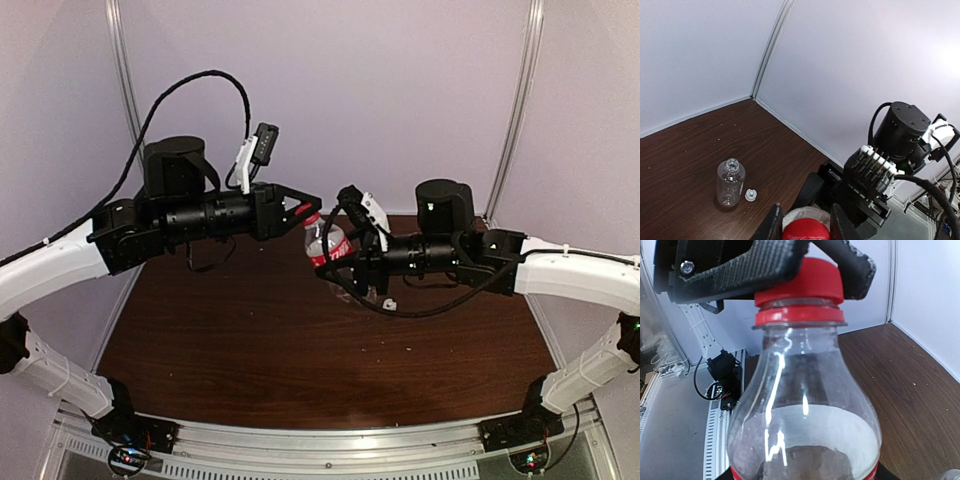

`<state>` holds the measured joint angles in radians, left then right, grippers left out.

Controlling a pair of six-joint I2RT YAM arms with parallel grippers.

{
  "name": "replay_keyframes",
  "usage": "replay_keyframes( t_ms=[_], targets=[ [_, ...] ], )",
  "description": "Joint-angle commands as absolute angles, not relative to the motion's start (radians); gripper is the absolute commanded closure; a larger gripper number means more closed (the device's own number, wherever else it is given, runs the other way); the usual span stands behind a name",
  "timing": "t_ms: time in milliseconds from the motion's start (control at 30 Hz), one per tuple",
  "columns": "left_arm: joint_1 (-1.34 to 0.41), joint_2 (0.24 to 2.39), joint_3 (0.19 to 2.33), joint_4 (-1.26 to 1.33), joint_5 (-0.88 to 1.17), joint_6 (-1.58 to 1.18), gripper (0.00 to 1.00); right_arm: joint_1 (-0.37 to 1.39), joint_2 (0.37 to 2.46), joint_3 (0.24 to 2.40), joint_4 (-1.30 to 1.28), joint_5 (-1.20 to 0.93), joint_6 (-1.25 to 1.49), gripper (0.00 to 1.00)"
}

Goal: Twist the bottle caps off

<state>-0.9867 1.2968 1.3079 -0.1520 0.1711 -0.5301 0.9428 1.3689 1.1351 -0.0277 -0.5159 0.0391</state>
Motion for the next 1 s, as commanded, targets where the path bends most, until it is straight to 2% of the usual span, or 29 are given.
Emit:
replay_keyframes(
  t_ms=[0,100,300,467,733,967],
  targets=[
    [-1.016,1.314,1.355,-0.213,-0.042,-0.569,0.90,0.927,1.339,1.122,-0.003,-0.312,0.075,0.67],
    [-1.016,1.311,1.350,-0.198,-0.026,-0.559,0.81,0.927,1.329,1.110,-0.003,-0.316,0.073,0.67],
    [-1.004,1.283,1.323,-0.143,0.108,-0.447,0.49,0.923,1.318,1.088,0.034,-0.432,0.056,0.66],
    [-0.943,1.231,1.289,-0.119,0.318,-0.366,0.35,0.913,1.316,1.092,0.025,-0.634,0.019,0.63],
    [-0.870,1.209,1.248,-0.024,0.715,-0.275,0.24,0.911,1.355,1.129,0.047,-0.889,0.054,0.62],
    [-0.871,1.257,1.265,0.044,0.877,-0.271,0.23,0.911,1.382,1.140,0.101,-1.003,0.113,0.62]
  ],
)
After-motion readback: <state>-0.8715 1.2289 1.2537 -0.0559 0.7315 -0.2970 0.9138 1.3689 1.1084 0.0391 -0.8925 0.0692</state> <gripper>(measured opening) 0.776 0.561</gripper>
